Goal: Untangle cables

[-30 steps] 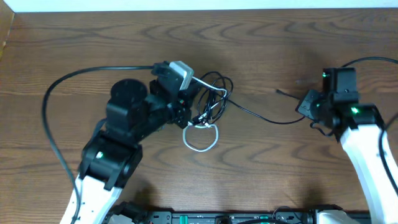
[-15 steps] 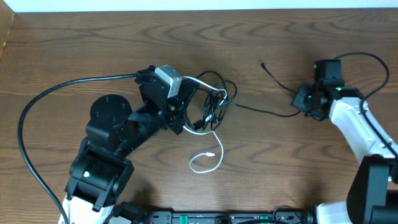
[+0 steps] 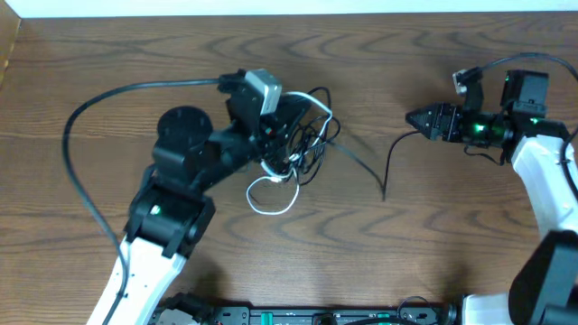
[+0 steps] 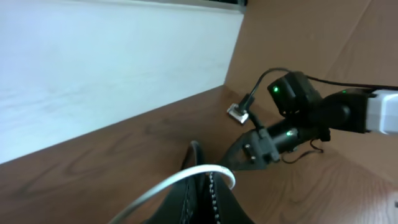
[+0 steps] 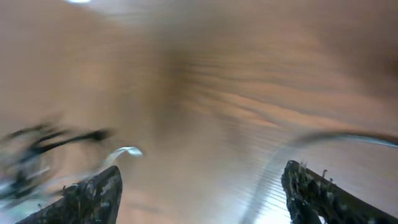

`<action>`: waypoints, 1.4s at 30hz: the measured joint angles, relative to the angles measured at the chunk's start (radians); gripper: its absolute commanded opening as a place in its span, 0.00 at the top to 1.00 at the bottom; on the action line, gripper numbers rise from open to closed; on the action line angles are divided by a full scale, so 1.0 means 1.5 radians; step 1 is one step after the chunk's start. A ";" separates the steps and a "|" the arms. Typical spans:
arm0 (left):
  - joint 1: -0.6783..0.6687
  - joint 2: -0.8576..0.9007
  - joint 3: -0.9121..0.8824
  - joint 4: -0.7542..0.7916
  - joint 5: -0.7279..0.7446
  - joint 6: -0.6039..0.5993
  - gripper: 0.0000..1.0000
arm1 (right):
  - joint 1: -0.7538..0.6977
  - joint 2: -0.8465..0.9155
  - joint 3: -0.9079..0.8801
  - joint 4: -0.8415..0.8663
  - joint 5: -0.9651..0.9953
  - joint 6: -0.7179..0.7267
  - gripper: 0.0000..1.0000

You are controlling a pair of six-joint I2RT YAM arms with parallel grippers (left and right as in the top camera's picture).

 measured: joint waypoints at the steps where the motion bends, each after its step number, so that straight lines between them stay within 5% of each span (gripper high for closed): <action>1: 0.000 0.011 0.000 0.015 0.005 -0.007 0.92 | 0.003 -0.011 0.001 -0.004 -0.030 -0.004 0.24; 9: 0.000 0.073 0.000 0.128 0.070 -0.069 0.92 | 0.059 -0.036 0.006 -0.010 -0.069 0.102 0.48; 27: -0.001 0.073 0.000 0.126 0.144 -0.086 0.92 | 0.204 -0.036 0.006 0.093 0.043 0.381 0.58; 30: -0.001 0.073 0.000 0.126 0.144 -0.086 0.92 | 0.237 -0.036 0.006 0.080 0.072 0.404 0.75; 32: -0.001 0.073 0.000 0.126 0.144 -0.085 0.92 | 0.265 -0.036 0.006 0.080 0.097 0.426 0.99; 42: 0.005 0.073 0.000 0.029 0.074 -0.051 0.92 | 0.278 -0.037 0.006 0.092 0.139 0.451 0.99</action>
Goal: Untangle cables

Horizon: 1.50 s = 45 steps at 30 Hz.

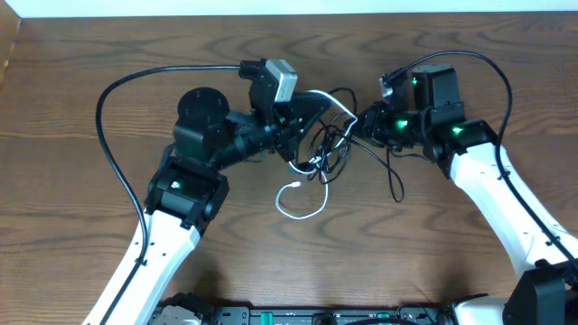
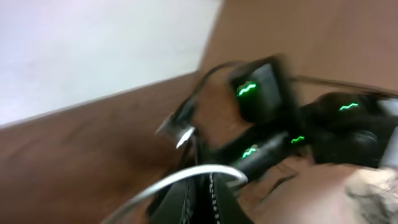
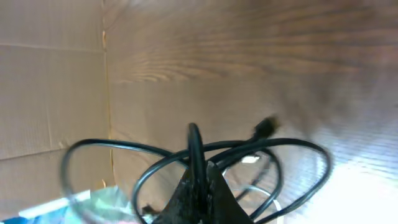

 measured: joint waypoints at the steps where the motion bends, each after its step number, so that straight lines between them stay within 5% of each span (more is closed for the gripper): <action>1: 0.004 0.000 0.000 -0.026 -0.019 0.008 0.92 | -0.005 0.000 0.000 0.005 0.001 0.000 0.99; 14: 0.133 0.064 0.000 -0.241 -0.150 0.084 0.92 | -0.191 -0.077 0.000 -0.003 0.001 0.000 0.99; 30: 0.409 0.107 0.000 -0.252 -0.193 0.055 0.93 | -0.564 -0.166 0.000 -0.169 -0.025 -0.100 0.99; 38: 0.407 0.107 0.000 -0.250 -0.133 0.046 0.92 | -0.612 -0.166 0.000 -0.207 -0.043 -0.146 0.99; 40: 0.393 0.107 0.000 -0.244 -0.113 0.044 0.92 | -0.599 -0.166 0.000 -0.215 -0.045 -0.163 0.90; 41: 0.386 0.107 0.000 -0.240 -0.104 0.043 0.92 | -0.591 -0.166 0.000 -0.219 -0.046 -0.172 0.76; 45: 0.343 0.107 0.000 -0.224 -0.065 0.038 0.92 | -0.538 -0.166 0.000 -0.241 -0.048 -0.227 0.65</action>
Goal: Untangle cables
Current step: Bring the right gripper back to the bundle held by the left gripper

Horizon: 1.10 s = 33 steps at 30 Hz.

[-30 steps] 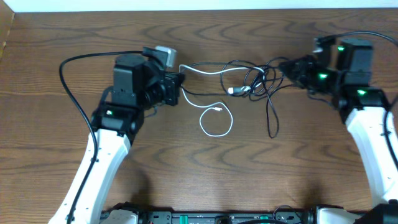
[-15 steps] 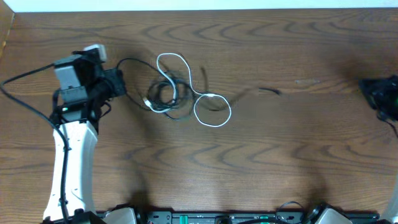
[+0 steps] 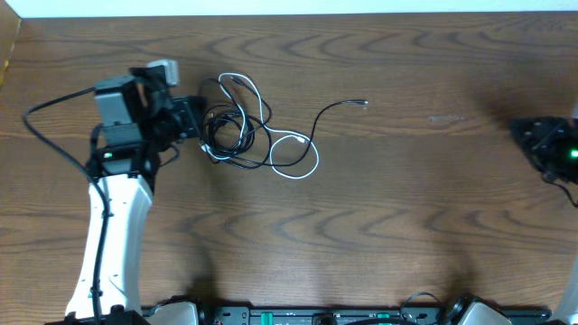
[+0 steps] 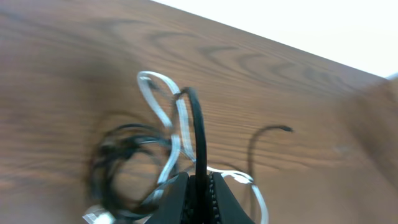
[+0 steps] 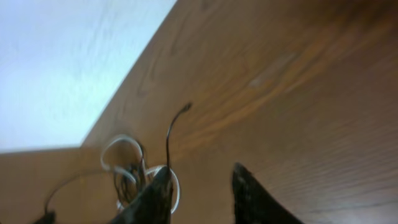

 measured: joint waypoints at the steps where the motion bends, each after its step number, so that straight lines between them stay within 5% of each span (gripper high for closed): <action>1: -0.015 0.000 0.000 0.005 0.010 -0.001 0.92 | 0.016 0.000 0.000 -0.006 -0.001 -0.012 0.60; 17: -0.304 -0.076 -0.001 0.209 0.068 -0.078 0.92 | 0.268 0.000 0.000 -0.031 0.117 -0.104 0.51; 33: -0.321 -0.146 -0.001 0.234 0.076 -0.125 0.92 | 0.432 0.082 -0.011 0.027 0.151 -0.105 0.51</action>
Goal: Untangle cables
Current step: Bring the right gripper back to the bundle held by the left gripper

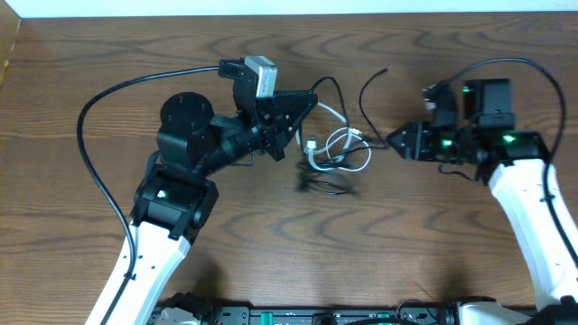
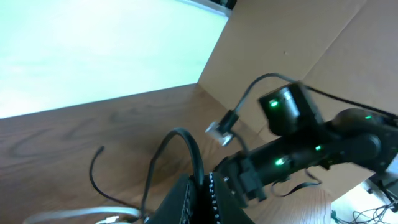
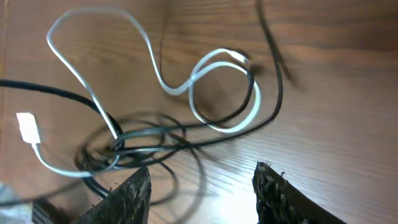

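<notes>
A tangle of black cable (image 1: 327, 181) and white cable (image 1: 341, 149) lies at the table's middle. One black strand rises to my left gripper (image 1: 310, 99), which is shut on it (image 2: 200, 182), just left of and above the tangle. A loose black end (image 1: 383, 72) points to the back. My right gripper (image 1: 396, 142) stands open just right of the tangle. In its wrist view the white loops (image 3: 217, 93) and black loops (image 3: 155, 146) lie ahead of the gripper (image 3: 202, 199), nothing between the fingers.
The left arm's own supply cable (image 1: 90, 135) arcs over the table's left part. A cardboard wall (image 1: 7, 45) stands at the far left edge, and the table's back edge (image 1: 289, 13) runs along the top.
My left gripper, still shut on the black cable, has moved from the far left to mid-table, and the tangle with it. The open right gripper has come in from the right edge.
First my left gripper held the cable at mid-table while the right stood open to the right. Then the right was shut on a black strand at the tangle. Later it was open at the right edge, the tangle at far left. Now both are central.
</notes>
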`<action>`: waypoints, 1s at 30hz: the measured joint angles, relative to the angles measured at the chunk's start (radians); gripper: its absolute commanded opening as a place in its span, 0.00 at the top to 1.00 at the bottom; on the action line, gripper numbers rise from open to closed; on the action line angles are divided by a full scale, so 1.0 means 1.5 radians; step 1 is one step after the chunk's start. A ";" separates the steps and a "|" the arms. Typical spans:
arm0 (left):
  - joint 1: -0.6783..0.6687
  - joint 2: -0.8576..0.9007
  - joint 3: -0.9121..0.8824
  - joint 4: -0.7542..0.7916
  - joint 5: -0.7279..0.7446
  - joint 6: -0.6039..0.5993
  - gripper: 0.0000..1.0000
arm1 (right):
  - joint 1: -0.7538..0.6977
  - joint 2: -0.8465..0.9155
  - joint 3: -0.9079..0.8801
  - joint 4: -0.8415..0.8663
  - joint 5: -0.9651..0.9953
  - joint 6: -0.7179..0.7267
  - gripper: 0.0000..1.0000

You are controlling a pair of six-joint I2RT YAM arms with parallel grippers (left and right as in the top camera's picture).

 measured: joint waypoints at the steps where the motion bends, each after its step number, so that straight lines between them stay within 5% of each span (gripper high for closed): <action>1: 0.000 -0.002 0.000 0.000 0.000 -0.001 0.92 | 0.013 0.003 0.000 0.009 0.001 0.005 0.51; 18: 0.000 -0.024 0.000 -0.005 0.047 -0.030 0.92 | 0.098 0.121 -0.003 0.292 0.026 0.246 0.54; 25: 0.000 -0.033 0.000 -0.038 0.077 -0.032 0.92 | 0.103 0.143 -0.004 0.466 -0.051 0.354 0.52; 30: 0.000 -0.033 0.000 -0.042 0.081 -0.032 0.92 | 0.113 0.143 -0.004 0.472 -0.108 0.379 0.52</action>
